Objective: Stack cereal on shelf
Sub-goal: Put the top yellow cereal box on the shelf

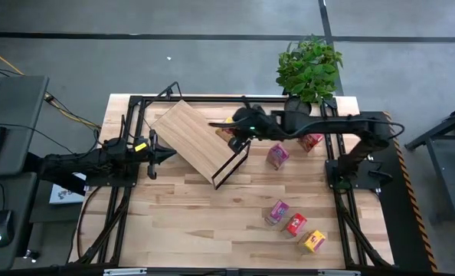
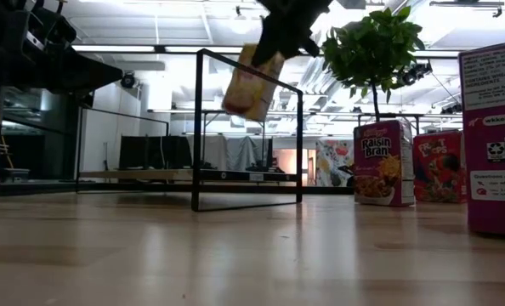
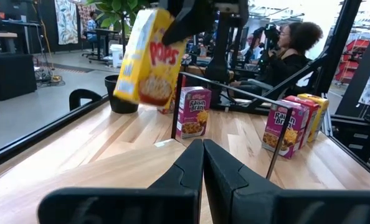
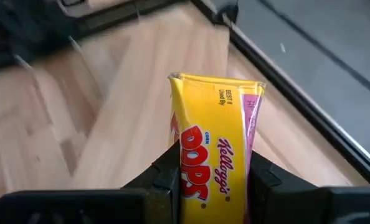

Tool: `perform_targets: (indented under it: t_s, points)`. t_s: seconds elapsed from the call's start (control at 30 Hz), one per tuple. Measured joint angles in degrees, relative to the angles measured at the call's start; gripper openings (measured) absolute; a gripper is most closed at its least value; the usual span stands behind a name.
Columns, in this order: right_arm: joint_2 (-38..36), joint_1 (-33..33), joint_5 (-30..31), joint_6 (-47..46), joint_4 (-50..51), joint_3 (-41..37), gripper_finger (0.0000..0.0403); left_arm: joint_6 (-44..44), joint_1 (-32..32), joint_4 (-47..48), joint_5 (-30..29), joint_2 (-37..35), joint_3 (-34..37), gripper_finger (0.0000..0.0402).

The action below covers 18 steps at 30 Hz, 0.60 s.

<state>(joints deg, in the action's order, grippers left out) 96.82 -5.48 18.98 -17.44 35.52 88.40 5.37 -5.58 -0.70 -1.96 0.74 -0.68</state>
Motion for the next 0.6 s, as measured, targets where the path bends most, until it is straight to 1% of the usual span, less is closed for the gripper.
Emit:
perform_targets:
  t_s: [0.13, 0.27, 0.4, 0.6]
  points:
    - [6.1, 0.0, 0.0, -0.9, 8.1, 8.0, 0.009, 0.0, 0.0, 0.0, 0.0, 0.0, 0.0, 0.0003]
    - [10.2, 0.0, -0.1, -4.4, 12.7, 12.8, 0.009, 0.0, 0.0, 0.0, 0.0, 0.0, 0.0, 0.0003]
    - [12.1, 0.0, -0.5, -8.0, 13.7, 13.3, 0.009, 0.0, 0.0, 0.0, 0.0, 0.0, 0.0, 0.0003]
    - [12.5, 0.0, -3.1, -14.2, 14.3, 11.9, 0.009, 0.0, 0.0, 0.0, 0.0, 0.0, 0.0, 0.0003]
